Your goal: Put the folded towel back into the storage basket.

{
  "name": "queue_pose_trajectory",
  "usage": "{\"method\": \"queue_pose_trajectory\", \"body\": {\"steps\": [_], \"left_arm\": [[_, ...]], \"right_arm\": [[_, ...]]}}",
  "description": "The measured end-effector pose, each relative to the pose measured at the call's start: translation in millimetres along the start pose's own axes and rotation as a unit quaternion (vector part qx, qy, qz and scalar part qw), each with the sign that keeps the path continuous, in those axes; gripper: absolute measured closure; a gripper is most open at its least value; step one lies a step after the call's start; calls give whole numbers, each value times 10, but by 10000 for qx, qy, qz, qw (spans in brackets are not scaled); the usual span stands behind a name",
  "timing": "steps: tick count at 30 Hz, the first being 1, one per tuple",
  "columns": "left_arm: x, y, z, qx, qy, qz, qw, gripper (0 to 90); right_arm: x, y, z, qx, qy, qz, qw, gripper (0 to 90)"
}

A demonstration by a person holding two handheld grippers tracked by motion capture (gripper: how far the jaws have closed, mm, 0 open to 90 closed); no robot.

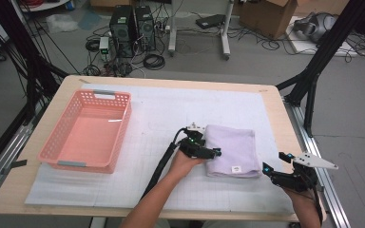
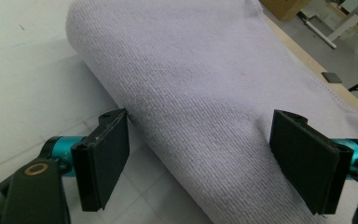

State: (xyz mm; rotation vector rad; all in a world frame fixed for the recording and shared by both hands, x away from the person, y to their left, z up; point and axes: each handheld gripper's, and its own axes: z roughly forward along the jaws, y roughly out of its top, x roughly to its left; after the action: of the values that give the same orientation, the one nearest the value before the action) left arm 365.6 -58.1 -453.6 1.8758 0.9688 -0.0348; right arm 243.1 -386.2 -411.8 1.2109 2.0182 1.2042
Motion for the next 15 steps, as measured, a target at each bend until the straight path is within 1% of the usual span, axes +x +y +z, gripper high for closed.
{"method": "queue_pose_trajectory", "body": {"steps": [2, 3, 4, 6, 8, 9, 13, 15], "left_arm": [[13, 6, 8, -19, -59, -56, 10000, 227], [17, 9, 15, -13, -100, -96, 9999, 249], [27, 13, 16, 5, -116, -86, 9999, 269], [38, 19, 19, 34, -149, -131, 9998, 316], [51, 21, 29, 92, -252, -173, 9995, 413], [49, 23, 34, 102, -272, -181, 9994, 466], [52, 30, 45, 96, -326, -252, 9991, 616], [60, 34, 34, 97, -356, -215, 9991, 673]], "right_arm": [[2, 1, 4, -7, 11, -12, 10000, 199], [4, 2, 3, -2, 9, -13, 10000, 199], [4, 4, 3, 1, 7, -12, 10000, 199], [2, 3, 5, 3, 6, -11, 10000, 199], [3, 1, 6, 16, 3, -20, 10000, 199], [4, 2, 6, 15, 4, -26, 10000, 199], [2, 3, 11, 15, 7, -13, 10000, 199], [2, -2, 19, 42, 21, 0, 10000, 199]]}}
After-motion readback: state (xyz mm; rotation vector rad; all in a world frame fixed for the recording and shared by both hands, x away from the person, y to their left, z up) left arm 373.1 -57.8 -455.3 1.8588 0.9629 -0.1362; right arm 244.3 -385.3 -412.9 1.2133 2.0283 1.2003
